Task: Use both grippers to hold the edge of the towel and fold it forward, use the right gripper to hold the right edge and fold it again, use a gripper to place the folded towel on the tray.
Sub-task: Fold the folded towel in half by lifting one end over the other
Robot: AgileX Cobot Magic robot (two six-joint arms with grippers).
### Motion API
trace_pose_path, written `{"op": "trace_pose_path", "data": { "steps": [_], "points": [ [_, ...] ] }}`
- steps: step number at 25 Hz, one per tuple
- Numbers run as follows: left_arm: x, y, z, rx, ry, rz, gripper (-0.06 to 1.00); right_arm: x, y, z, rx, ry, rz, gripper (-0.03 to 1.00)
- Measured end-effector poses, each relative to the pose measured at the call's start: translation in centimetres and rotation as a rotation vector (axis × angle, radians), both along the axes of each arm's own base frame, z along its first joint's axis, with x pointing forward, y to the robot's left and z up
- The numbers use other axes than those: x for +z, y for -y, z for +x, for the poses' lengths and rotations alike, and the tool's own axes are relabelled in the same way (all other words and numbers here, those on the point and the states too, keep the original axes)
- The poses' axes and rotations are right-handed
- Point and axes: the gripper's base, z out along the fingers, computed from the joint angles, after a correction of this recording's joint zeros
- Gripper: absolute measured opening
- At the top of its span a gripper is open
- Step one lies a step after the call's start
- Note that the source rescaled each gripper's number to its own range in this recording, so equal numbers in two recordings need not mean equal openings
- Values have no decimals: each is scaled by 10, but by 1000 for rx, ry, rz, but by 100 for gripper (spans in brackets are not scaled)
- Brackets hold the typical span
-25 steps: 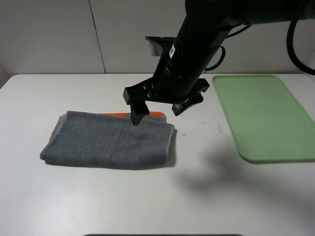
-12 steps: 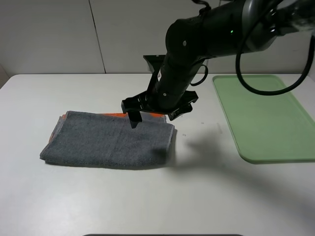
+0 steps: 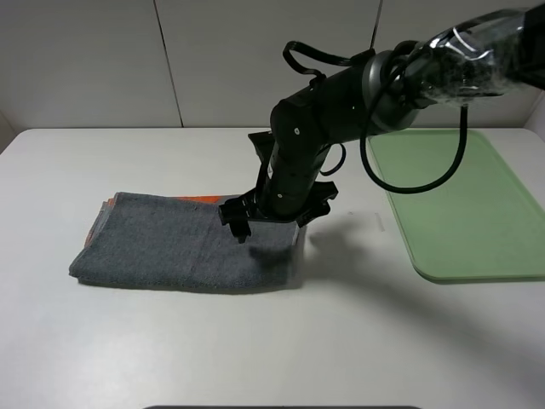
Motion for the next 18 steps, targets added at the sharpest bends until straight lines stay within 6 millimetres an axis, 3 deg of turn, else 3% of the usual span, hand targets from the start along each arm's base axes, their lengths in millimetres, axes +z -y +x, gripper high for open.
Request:
{"op": "trace_pose_path", "data": {
  "steps": [10, 18],
  "points": [
    [0, 0, 0, 0, 0, 0, 100, -27, 16, 18, -57, 5, -53, 100],
    [0, 0, 0, 0, 0, 0, 100, -37, 15, 20, -56, 4, -53, 100]
  ]
}}
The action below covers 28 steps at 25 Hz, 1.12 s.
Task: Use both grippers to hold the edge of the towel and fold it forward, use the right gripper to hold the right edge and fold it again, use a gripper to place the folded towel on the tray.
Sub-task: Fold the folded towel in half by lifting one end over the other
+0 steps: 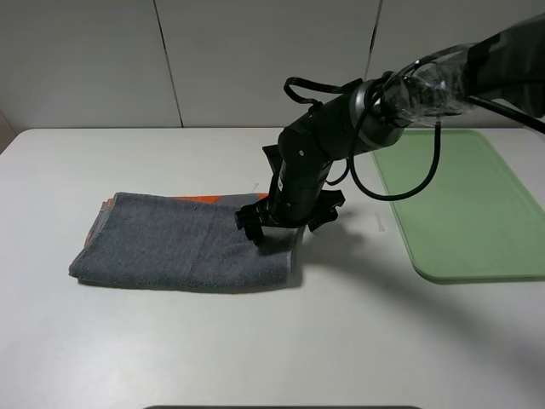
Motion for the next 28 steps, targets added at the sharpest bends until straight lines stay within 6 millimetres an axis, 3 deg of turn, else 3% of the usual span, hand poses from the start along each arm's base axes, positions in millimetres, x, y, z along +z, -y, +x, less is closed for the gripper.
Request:
{"op": "trace_pose_path", "data": {
  "steps": [5, 7, 8, 15, 17, 28],
  "points": [
    [0, 0, 0, 0, 0, 0, 100, -1, -1, 1, -1, 0, 0, 100],
    [0, 0, 0, 0, 0, 0, 100, -1, -1, 1, -1, 1, 1, 95],
    [0, 0, 0, 0, 0, 0, 100, -1, -1, 1, 0, 3, 3, 89],
    [0, 0, 0, 0, 0, 0, 100, -1, -5, 1, -4, 15, 30, 21],
    [0, 0, 0, 0, 0, 0, 100, -1, -5, 1, 1, 19, 27, 7],
    [0, 0, 0, 0, 0, 0, 100, 8, 7, 1, 85, 30, -123, 8]
  ]
}}
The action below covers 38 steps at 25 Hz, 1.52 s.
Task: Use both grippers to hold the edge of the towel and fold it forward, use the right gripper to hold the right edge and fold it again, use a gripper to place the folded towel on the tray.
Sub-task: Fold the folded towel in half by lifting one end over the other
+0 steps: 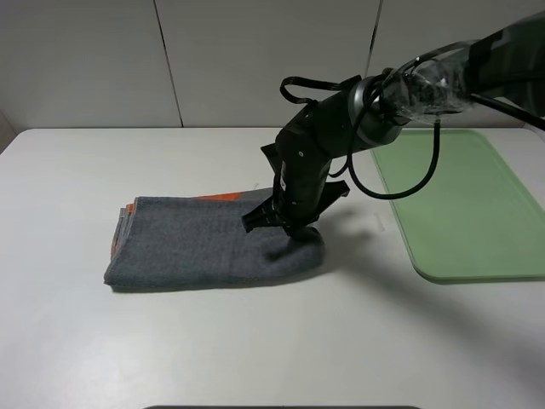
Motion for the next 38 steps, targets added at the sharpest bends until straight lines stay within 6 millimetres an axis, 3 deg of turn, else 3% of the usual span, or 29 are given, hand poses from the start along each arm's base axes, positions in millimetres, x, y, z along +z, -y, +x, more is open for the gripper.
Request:
{"op": "trace_pose_path", "data": {
  "steps": [11, 24, 31, 38],
  "points": [
    [0, 0, 0, 0, 0, 0, 100, 32, 12, 19, 110, 97, -286, 8],
    [0, 0, 0, 0, 0, 0, 100, 43, 29, 34, 256, 180, -517, 8],
    [0, 0, 0, 0, 0, 0, 100, 49, 44, 45, 261, 166, -570, 8],
    [0, 0, 0, 0, 0, 0, 100, 79, 31, 56, 228, 144, -501, 8]
  ]
}}
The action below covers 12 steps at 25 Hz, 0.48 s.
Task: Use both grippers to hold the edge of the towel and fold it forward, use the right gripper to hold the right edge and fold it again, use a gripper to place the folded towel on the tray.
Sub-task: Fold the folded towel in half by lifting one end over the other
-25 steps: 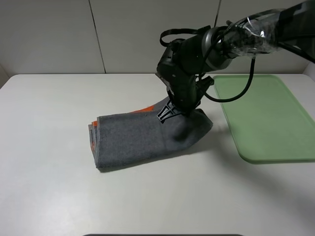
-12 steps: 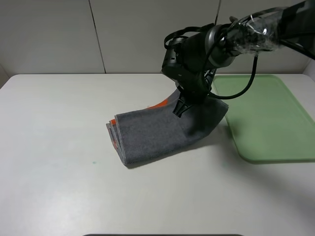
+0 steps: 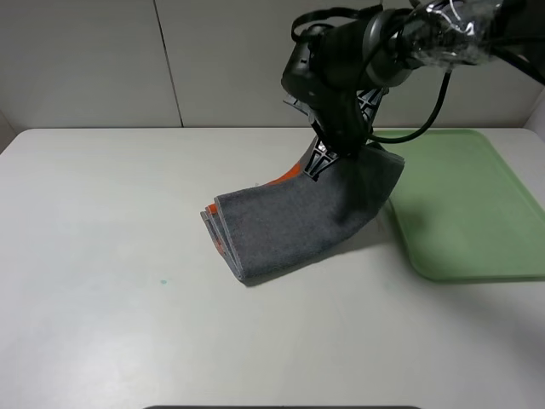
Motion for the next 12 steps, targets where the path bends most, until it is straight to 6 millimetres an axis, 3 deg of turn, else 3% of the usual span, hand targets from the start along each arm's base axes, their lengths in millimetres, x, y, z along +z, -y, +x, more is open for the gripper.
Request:
{"op": "trace_pose_path", "data": {
  "steps": [5, 12],
  "points": [
    [0, 0, 0, 0, 0, 0, 100, 21, -13, 0, -28, -72, 116, 8],
    [0, 0, 0, 0, 0, 1, 100, 23, -31, -17, -31, -172, 159, 8]
  ]
}}
